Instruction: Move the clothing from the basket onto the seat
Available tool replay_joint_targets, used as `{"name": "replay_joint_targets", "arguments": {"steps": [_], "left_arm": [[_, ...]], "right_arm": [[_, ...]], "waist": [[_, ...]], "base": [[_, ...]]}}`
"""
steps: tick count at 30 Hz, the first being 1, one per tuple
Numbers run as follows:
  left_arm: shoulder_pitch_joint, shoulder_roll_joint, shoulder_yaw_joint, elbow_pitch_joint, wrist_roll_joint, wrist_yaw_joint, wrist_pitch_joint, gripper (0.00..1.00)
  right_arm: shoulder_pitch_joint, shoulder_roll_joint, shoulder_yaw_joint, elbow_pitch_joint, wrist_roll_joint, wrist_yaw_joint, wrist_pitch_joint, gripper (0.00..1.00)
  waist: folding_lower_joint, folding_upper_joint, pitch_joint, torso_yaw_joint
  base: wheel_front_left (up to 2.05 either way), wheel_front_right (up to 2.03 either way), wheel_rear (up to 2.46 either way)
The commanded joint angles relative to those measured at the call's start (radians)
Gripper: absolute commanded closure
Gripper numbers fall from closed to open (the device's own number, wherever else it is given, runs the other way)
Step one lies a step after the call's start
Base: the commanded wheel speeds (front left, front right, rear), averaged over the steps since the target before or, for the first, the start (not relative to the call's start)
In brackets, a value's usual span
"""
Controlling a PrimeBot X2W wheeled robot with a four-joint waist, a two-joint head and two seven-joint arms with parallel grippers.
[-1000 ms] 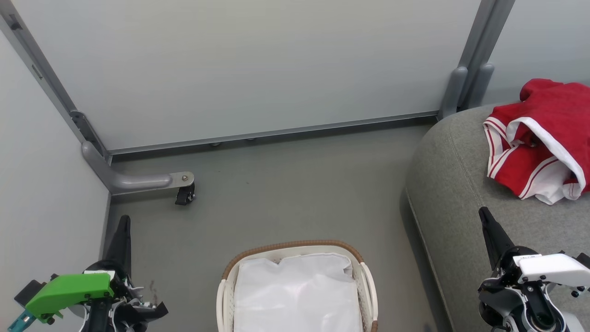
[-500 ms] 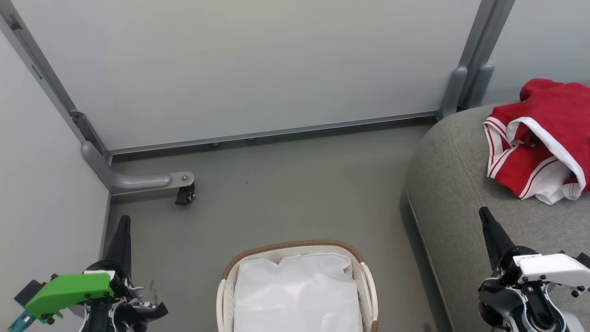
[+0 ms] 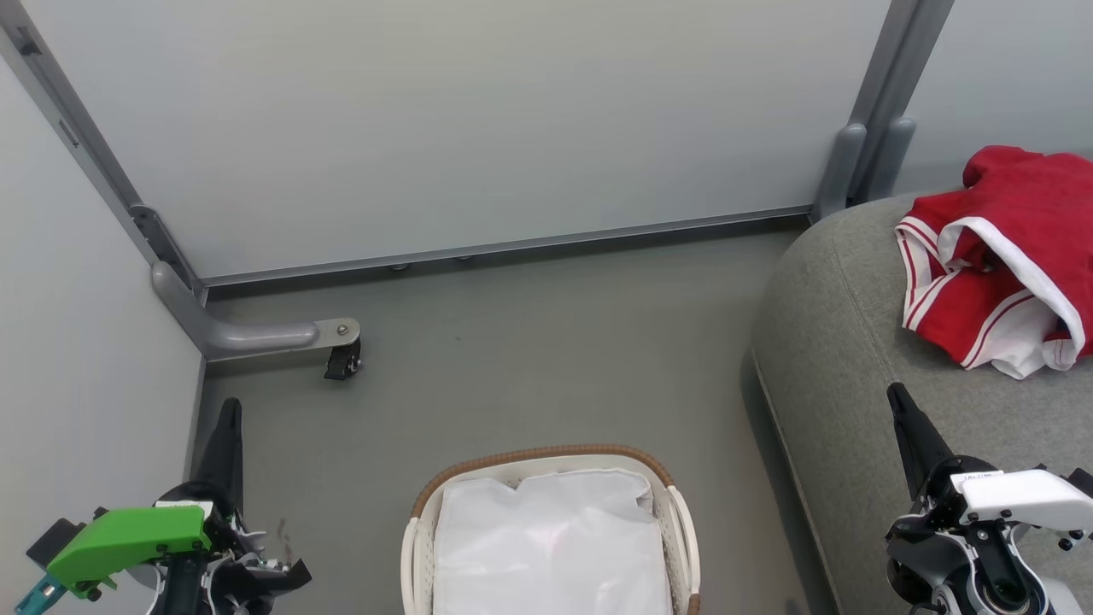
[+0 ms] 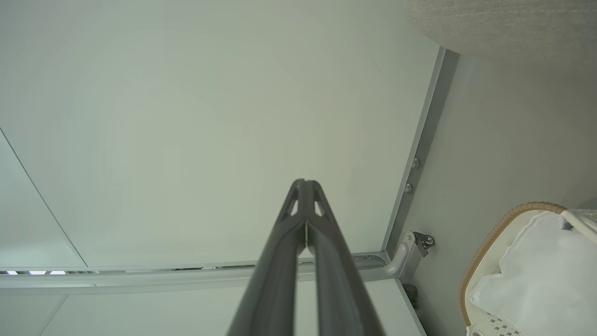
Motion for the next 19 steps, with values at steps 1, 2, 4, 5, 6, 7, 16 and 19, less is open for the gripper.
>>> {"name": "replay_joint_targets", "arguments": {"steps": [1, 2, 4, 5, 6, 7, 16, 19], "left_arm": [[-0.011, 0.006, 0.002, -0.002, -0.003, -0.006, 0.004, 1.0], [-0.011, 0.006, 0.002, -0.002, -0.003, -0.006, 0.004, 1.0], [-0.011, 0.006, 0.002, -0.002, -0.003, -0.006, 0.004, 1.0], [-0.011, 0.006, 0.002, -0.002, -0.003, -0.006, 0.004, 1.0], [-0.011, 0.006, 0.002, -0.002, -0.003, -0.006, 0.004, 1.0], [-0.011, 0.006, 0.002, -0.002, -0.003, -0.006, 0.004, 1.0], [-0.011, 0.006, 0.002, -0.002, -0.003, -0.006, 0.004, 1.0], [-0.011, 0.006, 0.002, -0.002, -0.003, -0.006, 0.004, 1.0]], "right_arm": [[-0.008, -0.006, -0.002, -0.003, 0.003, 0.0, 0.003, 1.0], [-0.008, -0.006, -0.002, -0.003, 0.003, 0.0, 0.003, 1.0], [-0.008, -0.006, -0.002, -0.003, 0.003, 0.0, 0.003, 1.0], [-0.008, -0.006, -0.002, -0.003, 0.003, 0.0, 0.003, 1.0], [-0.008, -0.006, -0.002, -0.003, 0.003, 0.0, 0.003, 1.0], [-0.008, -0.006, -0.002, -0.003, 0.003, 0.0, 0.003, 1.0], [-0.008, -0.006, -0.002, -0.003, 0.003, 0.0, 0.003, 1.0], [-0.008, -0.006, -0.002, -0.003, 0.003, 0.0, 0.003, 1.0]], "waist": [[0.0, -0.0001, 0.0, 0.0], [0.0, -0.0001, 0.0, 0.0], [0.0, -0.0001, 0.0, 0.0], [0.0, -0.0001, 0.0, 0.0], [0.0, -0.0001, 0.0, 0.0], [0.0, -0.0001, 0.0, 0.0], [0.0, -0.0001, 0.0, 0.0], [0.0, -0.0001, 0.0, 0.0]], "base": [[0.0, 0.0, 0.0], [0.0, 0.0, 0.0], [0.0, 0.0, 0.0], [0.0, 0.0, 0.0], [0.0, 0.0, 0.0], [0.0, 0.0, 0.0], [0.0, 0.0, 0.0], [0.0, 0.0, 0.0]]}}
